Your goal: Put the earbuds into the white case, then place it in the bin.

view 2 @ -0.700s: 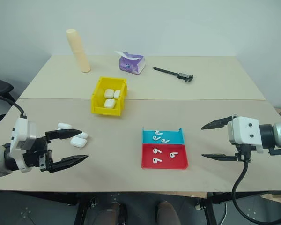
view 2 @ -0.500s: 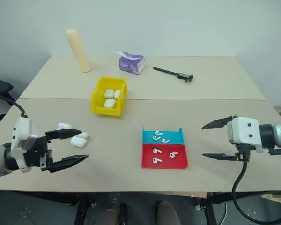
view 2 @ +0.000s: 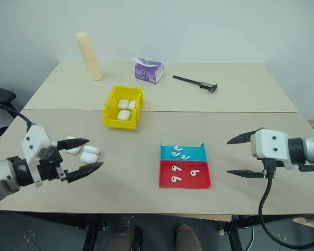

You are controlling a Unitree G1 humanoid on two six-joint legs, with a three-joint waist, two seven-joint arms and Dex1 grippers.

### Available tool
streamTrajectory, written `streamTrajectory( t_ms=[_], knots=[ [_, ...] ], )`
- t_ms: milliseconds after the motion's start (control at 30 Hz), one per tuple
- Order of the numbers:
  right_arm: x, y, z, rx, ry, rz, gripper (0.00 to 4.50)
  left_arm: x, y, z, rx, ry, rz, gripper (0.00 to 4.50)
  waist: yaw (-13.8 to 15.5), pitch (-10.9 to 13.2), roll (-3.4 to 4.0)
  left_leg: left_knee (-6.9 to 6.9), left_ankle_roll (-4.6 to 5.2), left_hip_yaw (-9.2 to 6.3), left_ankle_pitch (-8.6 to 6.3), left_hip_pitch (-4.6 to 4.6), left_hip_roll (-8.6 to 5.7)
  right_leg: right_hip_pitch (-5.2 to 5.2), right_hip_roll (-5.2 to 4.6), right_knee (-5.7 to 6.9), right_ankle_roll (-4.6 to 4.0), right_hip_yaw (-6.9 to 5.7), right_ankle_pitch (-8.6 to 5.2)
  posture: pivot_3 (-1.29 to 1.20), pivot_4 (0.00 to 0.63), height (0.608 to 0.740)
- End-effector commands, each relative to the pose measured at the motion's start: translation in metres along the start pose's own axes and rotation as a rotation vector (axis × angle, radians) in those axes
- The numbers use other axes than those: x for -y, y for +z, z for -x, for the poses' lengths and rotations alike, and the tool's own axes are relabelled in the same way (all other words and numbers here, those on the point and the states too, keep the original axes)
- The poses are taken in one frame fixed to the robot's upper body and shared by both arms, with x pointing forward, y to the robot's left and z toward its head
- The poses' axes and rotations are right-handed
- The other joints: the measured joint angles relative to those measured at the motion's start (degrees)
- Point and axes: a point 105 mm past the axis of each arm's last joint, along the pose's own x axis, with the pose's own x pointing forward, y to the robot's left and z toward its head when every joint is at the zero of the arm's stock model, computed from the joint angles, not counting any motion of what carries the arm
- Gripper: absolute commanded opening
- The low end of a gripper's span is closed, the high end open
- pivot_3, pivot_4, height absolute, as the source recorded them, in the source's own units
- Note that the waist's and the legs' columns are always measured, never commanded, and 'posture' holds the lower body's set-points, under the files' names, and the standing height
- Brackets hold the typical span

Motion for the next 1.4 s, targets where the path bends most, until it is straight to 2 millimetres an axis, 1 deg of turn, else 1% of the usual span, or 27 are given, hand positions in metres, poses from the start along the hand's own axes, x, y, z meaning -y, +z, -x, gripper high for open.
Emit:
streamTrajectory(
  t_ms=[33,67,133,233,333,400,433,533,600,667,733,800,900,1000,1067,1100,1167,1300,1367,1400],
  knots=[
    [0.006,0.006,0.004,-0.006,-0.031,0.026,4.48,-0.002,0.007,-0.003,-0.124,0.087,-0.063,4.50,0.06,0.00,-0.01,0.00,0.00,0.00,0.00,-0.01,0.00,0.00,0.00,-0.01,0.00,0.01,0.00,0.00,0.150,0.740],
    [0.006,0.005,0.003,-0.011,-0.037,0.025,4.48,-0.004,0.001,-0.005,-0.259,0.080,-0.068,4.50,0.05,0.00,-0.01,-0.01,0.00,-0.01,0.00,-0.02,-0.01,0.01,0.00,-0.01,0.01,-0.01,0.00,0.00,0.150,0.740],
    [0.007,0.002,0.001,-0.021,-0.058,0.012,4.48,-0.010,-0.004,-0.005,-0.411,0.075,-0.023,4.50,0.39,0.02,-0.04,0.03,0.00,-0.06,0.00,-0.02,-0.02,0.05,0.03,0.03,0.02,-0.05,-0.01,0.00,0.150,0.740],
    [0.008,-0.002,-0.002,-0.034,-0.073,-0.012,4.48,-0.023,-0.003,-0.009,-0.523,0.089,0.011,4.50,0.37,0.02,-0.04,0.00,-0.01,-0.06,0.00,0.02,-0.03,0.06,0.05,0.00,0.03,-0.03,-0.01,0.00,0.150,0.740],
    [0.005,-0.002,-0.006,-0.040,-0.066,-0.016,4.48,-0.043,-0.001,-0.015,-0.573,0.159,0.059,4.50,0.12,0.05,-0.08,-0.02,0.00,-0.06,0.00,0.00,-0.02,-0.03,0.07,0.04,0.02,0.02,-0.02,0.00,0.150,0.740],
    [0.004,-0.002,-0.006,-0.041,-0.063,-0.028,4.48,-0.049,-0.002,-0.016,-0.603,0.159,0.109,4.50,0.08,0.05,-0.09,-0.02,-0.01,-0.06,0.00,-0.08,-0.02,-0.13,0.07,0.06,0.02,0.04,-0.02,0.00,0.150,0.740],
    [0.004,-0.001,-0.007,-0.038,-0.062,-0.032,4.48,-0.054,-0.005,-0.016,-0.632,0.187,0.112,4.50,0.03,0.05,-0.09,-0.01,-0.01,-0.04,0.00,-0.12,-0.02,-0.17,0.06,0.06,0.02,0.06,-0.02,0.00,0.150,0.740],
    [0.002,-0.003,-0.006,-0.039,-0.061,-0.046,4.48,-0.058,-0.016,-0.017,-0.714,0.187,0.169,4.50,0.10,0.05,-0.09,-0.01,-0.01,-0.01,0.00,-0.15,-0.03,-0.22,0.05,0.07,0.02,0.09,-0.02,0.00,0.150,0.740],
    [0.000,-0.003,-0.007,-0.043,-0.059,-0.052,4.48,-0.062,-0.019,-0.018,-0.740,0.193,0.205,4.50,0.23,0.05,-0.09,-0.01,-0.02,-0.01,0.01,-0.14,-0.03,-0.22,0.05,0.09,0.02,0.08,-0.02,0.00,0.150,0.740],
    [-0.001,-0.003,-0.006,-0.047,-0.048,-0.062,4.48,-0.066,-0.024,-0.021,-0.775,0.192,0.276,4.50,0.39,0.05,-0.09,0.01,-0.02,-0.01,0.01,-0.14,-0.03,-0.22,0.05,0.12,0.02,0.08,-0.02,0.00,0.150,0.740],
    [-0.002,-0.003,-0.005,-0.051,-0.040,-0.068,4.48,-0.074,-0.027,-0.023,-0.796,0.259,0.250,4.50,0.54,0.05,-0.09,0.03,-0.02,0.00,0.01,-0.14,-0.04,-0.23,0.05,0.13,0.02,0.07,-0.02,0.00,0.150,0.740],
    [-0.002,-0.004,-0.004,-0.061,-0.036,-0.074,4.48,-0.073,-0.029,-0.028,-0.810,0.234,0.298,4.50,0.75,0.05,-0.09,0.03,-0.02,0.00,0.01,-0.16,-0.05,-0.22,0.05,0.11,0.02,0.07,-0.02,0.00,0.150,0.740],
    [0.000,-0.005,-0.001,-0.079,-0.048,-0.087,4.48,-0.079,-0.035,-0.039,-0.815,0.283,0.349,4.50,1.04,0.05,-0.09,0.04,-0.03,0.01,0.02,-0.18,-0.07,-0.24,0.04,0.11,0.02,0.07,-0.02,0.00,0.150,0.740],
    [0.001,-0.007,0.001,-0.089,-0.054,-0.100,4.48,-0.074,-0.037,-0.051,-0.816,0.234,0.460,4.50,1.17,0.06,-0.10,0.07,-0.03,0.00,0.02,-0.16,-0.08,-0.20,0.03,0.14,0.02,0.06,-0.01,0.00,0.150,0.740],
    [0.001,-0.007,0.003,-0.092,-0.051,-0.109,4.48,-0.067,-0.037,-0.056,-0.822,0.205,0.460,4.50,1.16,0.06,-0.10,0.07,-0.04,-0.02,0.03,-0.17,-0.08,-0.21,0.04,0.13,0.02,0.04,-0.01,0.00,0.150,0.740],
    [0.001,-0.007,0.003,-0.093,-0.050,-0.114,4.48,-0.067,-0.038,-0.058,-0.828,0.228,0.427,4.50,1.14,0.06,-0.11,0.07,-0.04,-0.02,0.03,-0.22,-0.08,-0.24,0.03,0.12,0.02,0.05,-0.01,0.00,0.150,0.740],
    [0.001,-0.007,0.003,-0.097,-0.052,-0.117,4.48,-0.062,-0.041,-0.059,-0.844,0.203,0.436,4.50,1.12,0.06,-0.11,0.07,-0.05,-0.03,0.03,-0.25,-0.08,-0.25,0.02,0.10,0.02,0.06,-0.01,0.00,0.150,0.740],
    [0.001,-0.007,0.002,-0.103,-0.054,-0.132,4.48,-0.061,-0.046,-0.062,-0.864,0.225,0.438,4.50,1.09,0.06,-0.11,0.07,-0.09,-0.03,0.05,-0.20,-0.08,-0.24,0.02,0.14,0.02,0.06,-0.01,0.00,0.150,0.740],
    [0.001,-0.007,0.002,-0.101,-0.056,-0.131,4.48,-0.058,-0.048,-0.062,-0.874,0.200,0.471,4.50,1.11,0.06,-0.11,0.07,-0.10,-0.04,0.06,-0.17,-0.09,-0.21,0.02,0.16,0.02,0.05,-0.01,0.00,0.150,0.740],
    [0.001,-0.007,0.001,-0.102,-0.056,-0.133,4.48,-0.058,-0.049,-0.062,-0.877,0.218,0.447,4.50,1.10,0.06,-0.11,0.07,-0.10,-0.03,0.06,-0.17,-0.09,-0.21,0.02,0.16,0.02,0.05,-0.01,0.00,0.150,0.740]
  ],
)
